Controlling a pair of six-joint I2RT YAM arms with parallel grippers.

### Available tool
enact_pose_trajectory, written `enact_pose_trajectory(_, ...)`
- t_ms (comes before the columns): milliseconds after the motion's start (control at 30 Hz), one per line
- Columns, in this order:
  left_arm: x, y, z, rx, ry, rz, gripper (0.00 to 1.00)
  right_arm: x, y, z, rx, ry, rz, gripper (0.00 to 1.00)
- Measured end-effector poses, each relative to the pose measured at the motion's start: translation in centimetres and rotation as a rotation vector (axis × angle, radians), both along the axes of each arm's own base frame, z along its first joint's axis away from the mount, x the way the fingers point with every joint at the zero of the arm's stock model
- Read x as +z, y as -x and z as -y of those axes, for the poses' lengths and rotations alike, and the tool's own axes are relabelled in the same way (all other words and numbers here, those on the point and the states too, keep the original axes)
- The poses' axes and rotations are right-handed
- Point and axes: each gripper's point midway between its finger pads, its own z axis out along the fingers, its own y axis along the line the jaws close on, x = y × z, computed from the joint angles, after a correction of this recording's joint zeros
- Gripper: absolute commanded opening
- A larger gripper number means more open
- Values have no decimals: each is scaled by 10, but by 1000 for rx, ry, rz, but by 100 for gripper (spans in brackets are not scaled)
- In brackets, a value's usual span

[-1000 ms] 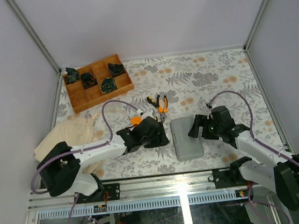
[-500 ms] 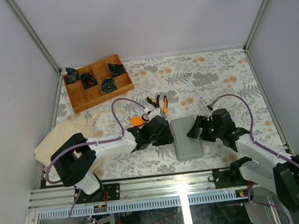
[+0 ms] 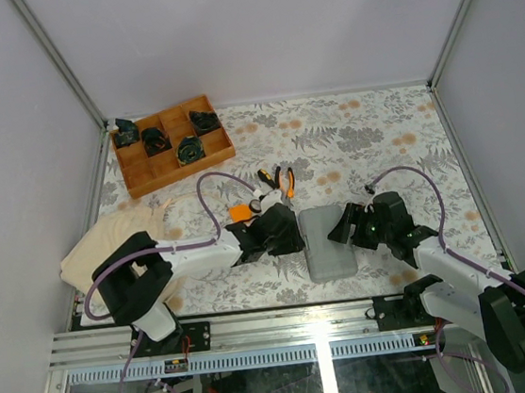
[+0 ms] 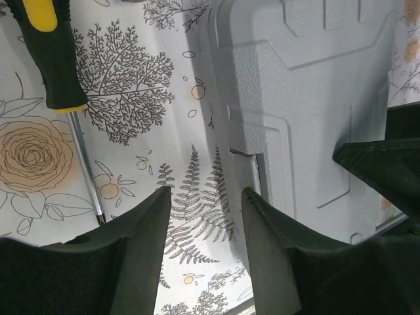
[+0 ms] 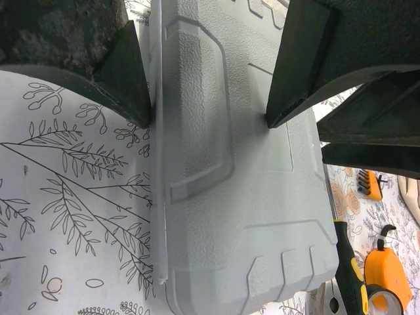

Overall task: Sort the tools into containers
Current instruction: Open the storage box at the center of the board.

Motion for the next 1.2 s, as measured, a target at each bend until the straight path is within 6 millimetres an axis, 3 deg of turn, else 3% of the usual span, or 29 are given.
enact_pose_trajectory(367, 25, -9, 9, 10, 77, 63, 45, 0, 0, 0, -6, -7, 2, 75)
enact_pose_trajectory(1200, 8, -9, 10, 10, 57, 51, 36, -1, 0, 0, -7, -8, 1, 75)
